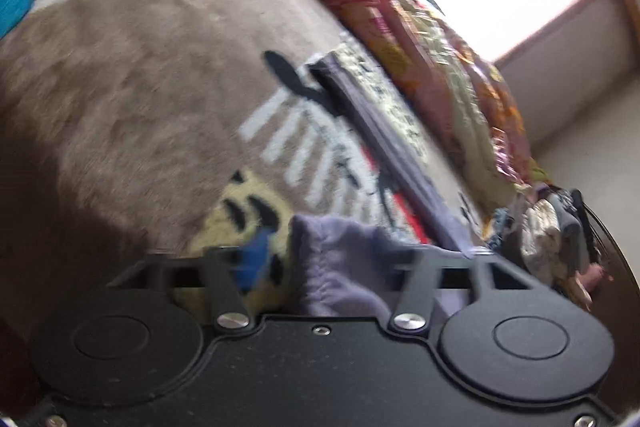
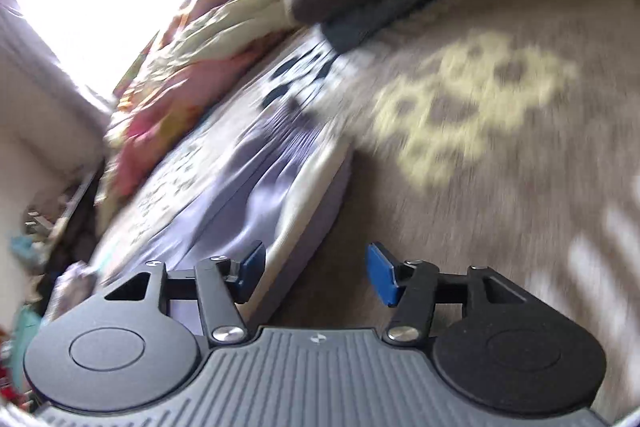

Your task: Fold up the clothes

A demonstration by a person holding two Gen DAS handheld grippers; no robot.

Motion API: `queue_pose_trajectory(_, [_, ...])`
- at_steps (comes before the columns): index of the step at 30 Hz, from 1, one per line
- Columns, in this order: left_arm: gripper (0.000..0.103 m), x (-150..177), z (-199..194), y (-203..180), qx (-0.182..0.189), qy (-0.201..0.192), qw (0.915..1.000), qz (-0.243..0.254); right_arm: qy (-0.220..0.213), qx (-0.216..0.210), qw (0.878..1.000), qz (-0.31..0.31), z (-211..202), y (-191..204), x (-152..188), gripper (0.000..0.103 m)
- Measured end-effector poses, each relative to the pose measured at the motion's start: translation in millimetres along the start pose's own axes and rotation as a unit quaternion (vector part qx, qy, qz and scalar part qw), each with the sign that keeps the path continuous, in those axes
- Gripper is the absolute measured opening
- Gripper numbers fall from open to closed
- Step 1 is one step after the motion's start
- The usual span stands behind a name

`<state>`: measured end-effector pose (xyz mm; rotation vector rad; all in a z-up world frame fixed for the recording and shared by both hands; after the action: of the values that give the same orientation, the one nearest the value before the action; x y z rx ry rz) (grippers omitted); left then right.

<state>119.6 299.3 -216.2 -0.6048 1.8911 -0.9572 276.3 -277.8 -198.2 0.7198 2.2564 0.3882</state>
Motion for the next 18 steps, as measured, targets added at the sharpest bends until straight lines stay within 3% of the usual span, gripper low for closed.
queue_pose_trajectory(5, [0.055,7.3,12.6,-8.6,-0.027,0.014,0.9984,0.048,0.002,0.010,1.000,0.023,38.5,-20.6,-44.5,0.065])
queue_pose_trajectory(7, [0.026,7.6,21.0,-11.1,-0.046,0.022,0.9957,0.078,-0.003,0.009,1.000,0.000,49.8,-12.0,-51.3,0.058])
queue_pose_trajectory(8, [0.012,8.1,26.2,-9.6,-0.050,0.027,0.9949,0.083,0.002,0.008,1.000,-0.009,57.1,-2.9,-54.9,0.035])
queue_pose_trajectory(9, [0.011,7.2,29.8,-8.9,-0.052,0.029,0.9945,0.086,0.013,0.010,1.000,-0.010,64.2,-2.4,-55.4,0.023])
queue_pose_trajectory(12, [0.009,-7.7,25.6,-14.3,-0.035,0.000,0.9959,0.083,0.023,-0.015,0.999,0.038,50.6,-7.5,-53.3,0.015])
queue_pose_trajectory(14, [0.009,-17.0,17.0,-16.4,-0.011,-0.012,0.9985,0.053,0.014,-0.057,0.995,0.086,23.0,-3.8,-53.2,0.015])
queue_pose_trajectory(16, [0.009,-14.6,17.1,-11.7,-0.014,0.014,0.9988,0.045,-0.004,-0.070,0.994,0.080,-2.0,-2.7,-48.3,0.014])
queue_pose_trajectory(18, [0.011,-8.9,21.9,-4.0,-0.041,0.042,0.9971,0.049,0.024,-0.037,0.997,0.058,7.8,-19.2,-32.5,0.015])
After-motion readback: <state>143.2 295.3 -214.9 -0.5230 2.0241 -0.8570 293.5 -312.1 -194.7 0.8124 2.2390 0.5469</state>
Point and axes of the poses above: each gripper's, at about its wrist camera, not at the fingertips, and z roughly the way its jaws point, y to its left, x to its underside, the point moved 8 cm from there along z, roughly the way its jaws point, and after that the axes turned 15 degrees about x, right-handed, at the moved point
